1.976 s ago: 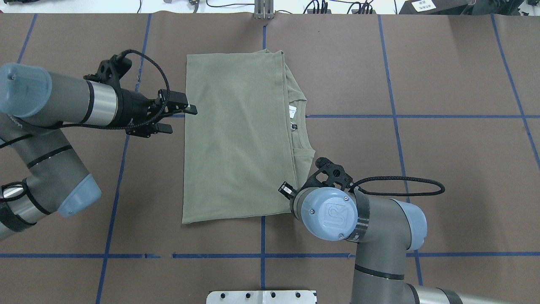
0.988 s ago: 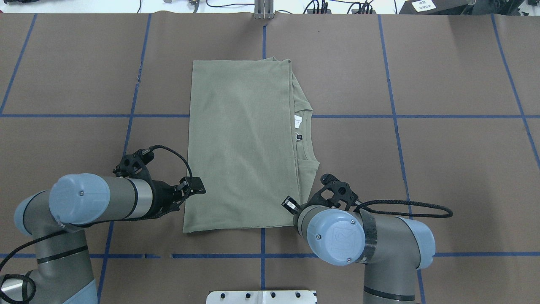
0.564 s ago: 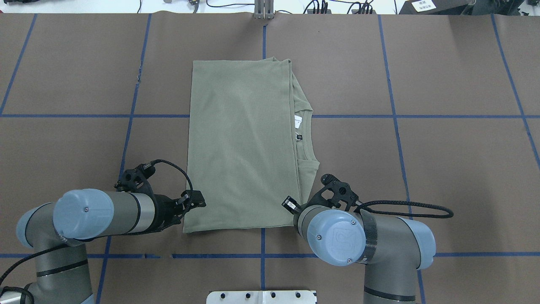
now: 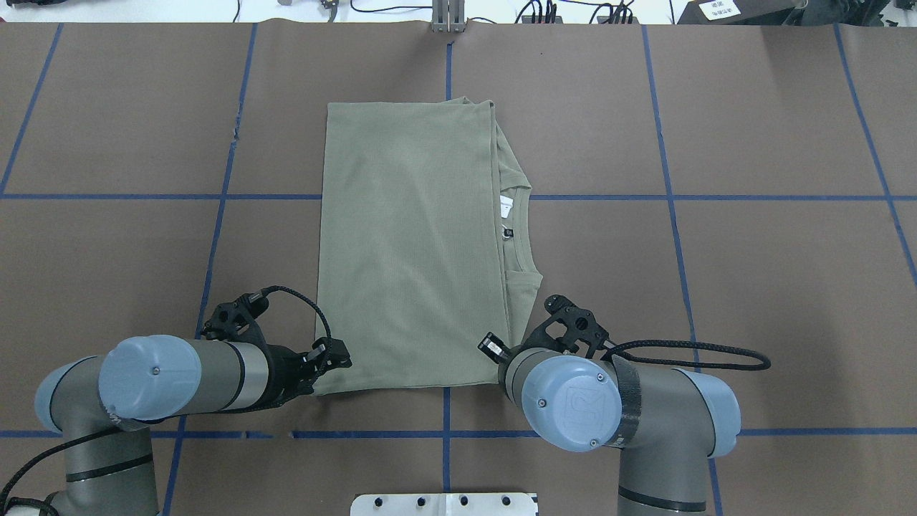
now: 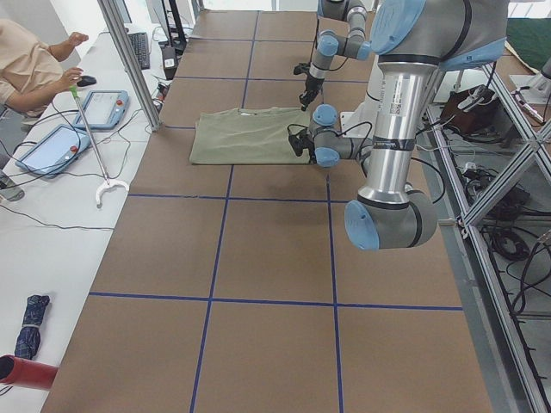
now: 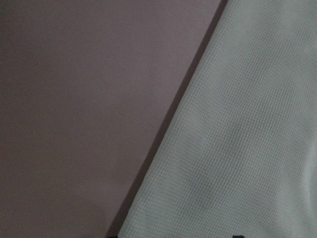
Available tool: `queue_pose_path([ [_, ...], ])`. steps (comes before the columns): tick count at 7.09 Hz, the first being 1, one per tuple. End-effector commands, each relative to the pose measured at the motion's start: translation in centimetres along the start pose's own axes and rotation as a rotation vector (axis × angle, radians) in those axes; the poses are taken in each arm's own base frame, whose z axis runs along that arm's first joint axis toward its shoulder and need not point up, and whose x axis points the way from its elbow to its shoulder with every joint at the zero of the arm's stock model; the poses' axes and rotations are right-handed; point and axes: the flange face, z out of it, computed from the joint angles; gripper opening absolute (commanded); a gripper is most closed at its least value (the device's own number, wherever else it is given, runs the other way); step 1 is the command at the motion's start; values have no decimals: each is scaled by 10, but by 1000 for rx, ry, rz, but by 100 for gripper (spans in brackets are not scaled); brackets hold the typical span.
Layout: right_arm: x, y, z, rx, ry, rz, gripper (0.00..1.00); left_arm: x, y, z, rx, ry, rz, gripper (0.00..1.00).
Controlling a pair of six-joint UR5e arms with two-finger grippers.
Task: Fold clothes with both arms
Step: 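Grasp the near edge corners of the shirt with both grippers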
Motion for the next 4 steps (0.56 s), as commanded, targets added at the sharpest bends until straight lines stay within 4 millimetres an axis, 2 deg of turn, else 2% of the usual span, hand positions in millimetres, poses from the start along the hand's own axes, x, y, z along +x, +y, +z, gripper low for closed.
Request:
queue_pose_path([
  [1,0,0,-1,0,-1,0,0,-4,3,2,-3,-8,1,79],
  [2,0,0,-1,0,-1,0,0,-5,6,3,-9,-13,4,84],
  [4,-2,1,-2,-4,-5,0,0,-9,6,4,-10,-20,-6,82],
])
